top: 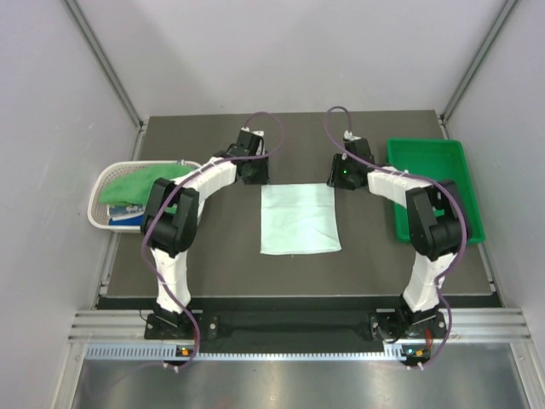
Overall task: Fold and stack the towels
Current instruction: Fold the towel
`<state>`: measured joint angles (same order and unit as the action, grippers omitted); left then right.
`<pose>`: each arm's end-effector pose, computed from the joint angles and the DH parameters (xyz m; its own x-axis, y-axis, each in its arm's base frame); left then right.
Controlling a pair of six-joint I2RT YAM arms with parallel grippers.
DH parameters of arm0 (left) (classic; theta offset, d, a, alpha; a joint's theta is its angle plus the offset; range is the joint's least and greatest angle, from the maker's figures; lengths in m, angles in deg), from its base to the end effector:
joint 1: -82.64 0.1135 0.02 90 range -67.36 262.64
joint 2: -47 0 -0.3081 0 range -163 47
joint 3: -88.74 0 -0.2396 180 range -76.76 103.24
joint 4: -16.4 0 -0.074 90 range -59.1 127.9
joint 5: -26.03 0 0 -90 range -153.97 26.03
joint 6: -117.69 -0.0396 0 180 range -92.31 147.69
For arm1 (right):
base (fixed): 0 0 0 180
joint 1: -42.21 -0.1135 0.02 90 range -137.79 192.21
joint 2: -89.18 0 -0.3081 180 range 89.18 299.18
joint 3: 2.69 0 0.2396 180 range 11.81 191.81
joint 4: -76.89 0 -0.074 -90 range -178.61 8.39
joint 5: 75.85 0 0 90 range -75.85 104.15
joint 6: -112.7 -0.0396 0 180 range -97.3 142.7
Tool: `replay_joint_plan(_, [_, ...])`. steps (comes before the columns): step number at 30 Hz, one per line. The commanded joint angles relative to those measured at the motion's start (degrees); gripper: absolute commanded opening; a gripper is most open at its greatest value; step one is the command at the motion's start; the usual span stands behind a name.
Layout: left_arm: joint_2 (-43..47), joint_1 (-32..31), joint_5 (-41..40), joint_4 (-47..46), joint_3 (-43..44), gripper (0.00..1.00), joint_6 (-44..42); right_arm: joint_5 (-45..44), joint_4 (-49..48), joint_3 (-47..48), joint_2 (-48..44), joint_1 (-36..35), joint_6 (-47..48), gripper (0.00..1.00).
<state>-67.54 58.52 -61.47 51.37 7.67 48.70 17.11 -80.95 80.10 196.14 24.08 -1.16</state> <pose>0.4108 -0.1858 0.2416 -0.8136 -0.0282 -0.5807 0.1519 0.9538 -0.2591 0.3860 0.1286 0.2280 -0.7681 0.1736 -0.6164 -0.0371 0.9489 0.3135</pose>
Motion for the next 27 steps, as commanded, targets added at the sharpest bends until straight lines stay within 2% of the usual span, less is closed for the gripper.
replay_joint_plan(1, [-0.50, 0.92, 1.89, -0.96, 0.22, 0.38, -1.77, -1.47, -1.34, 1.84, 2.45, 0.38, 2.76, 0.38])
replay_joint_plan(8, [-4.72, 1.97, 4.17, -3.76, -1.19, 0.38, -1.51, -2.17, -1.07, 4.65, 6.33, -0.33, 4.25, 0.38])
replay_joint_plan(15, [-6.13, 2.06, 3.21, -3.95, -1.19, 0.38, -1.15, -2.70, -0.98, 4.92, 6.95, -0.77, 4.78, 0.37])
replay_joint_plan(22, [-6.48, 2.06, 3.39, -3.94, -1.98, 0.33, -0.71, -5.25, 0.07, 5.54, 7.57, -1.91, 5.31, 0.31])
replay_joint_plan(24, [-6.22, 2.06, 3.65, -4.12, -2.42, 0.28, -0.63, -5.42, 0.16, 5.27, 7.21, -2.08, 5.31, 0.29])
replay_joint_plan(27, [-6.40, 2.06, 4.17, -4.56, -2.60, 0.25, -0.45, -5.07, 0.51, 5.18, 7.13, -2.17, 5.14, 0.24])
